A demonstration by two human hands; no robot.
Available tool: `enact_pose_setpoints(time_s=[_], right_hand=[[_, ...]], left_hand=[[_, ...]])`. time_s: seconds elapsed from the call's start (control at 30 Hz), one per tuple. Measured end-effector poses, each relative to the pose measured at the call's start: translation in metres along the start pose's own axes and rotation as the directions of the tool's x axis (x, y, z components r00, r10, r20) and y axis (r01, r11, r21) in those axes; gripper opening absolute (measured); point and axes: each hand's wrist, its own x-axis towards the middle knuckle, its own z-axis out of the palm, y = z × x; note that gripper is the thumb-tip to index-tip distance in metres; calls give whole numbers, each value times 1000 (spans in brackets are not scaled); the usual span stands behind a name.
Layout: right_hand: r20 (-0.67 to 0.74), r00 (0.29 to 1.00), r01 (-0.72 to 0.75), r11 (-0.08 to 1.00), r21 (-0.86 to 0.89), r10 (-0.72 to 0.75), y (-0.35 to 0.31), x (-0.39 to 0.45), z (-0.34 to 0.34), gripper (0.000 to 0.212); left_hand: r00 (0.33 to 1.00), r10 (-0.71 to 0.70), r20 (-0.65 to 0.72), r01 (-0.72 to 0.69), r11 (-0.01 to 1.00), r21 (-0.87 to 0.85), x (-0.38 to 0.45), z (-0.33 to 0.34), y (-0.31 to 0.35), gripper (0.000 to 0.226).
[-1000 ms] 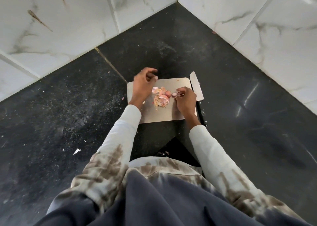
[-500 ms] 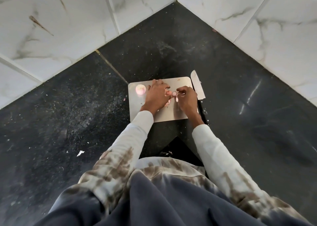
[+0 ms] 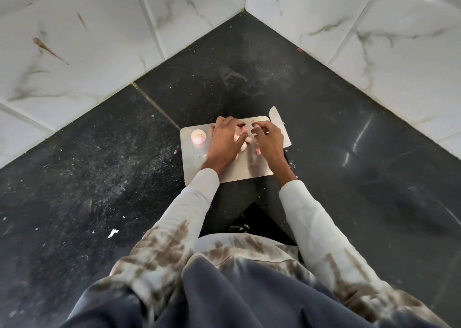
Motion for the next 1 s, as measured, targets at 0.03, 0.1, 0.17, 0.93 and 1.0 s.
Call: enact_pose_setpoints(time_s=[0.03,0.1,0.17,0.93,1.0], right_hand=[[51,999,-17,998,56,14,-2,0,4,19],[178,984,-58,985,163,28,-8,-2,10,27],[282,959,-84,968,237,14,-16,-6,16,30],[205,957,196,978,76,-207,-26,-9,38,40],[201,947,249,968,31,-250,-27,-10,40,40]], left_hand=[[999,15,-30,-16,999,-46,0,-4,-1,25],[998,-23,-64,13,989,-148,-2,-13,-1,25],[994,-84,-67,66,970,-235,-5,-23,-4,29],[942,-334,28,270,706,-654,-16,-42,-39,37],[946,-324,24,263,720,-642,-16,-43,-39,34]])
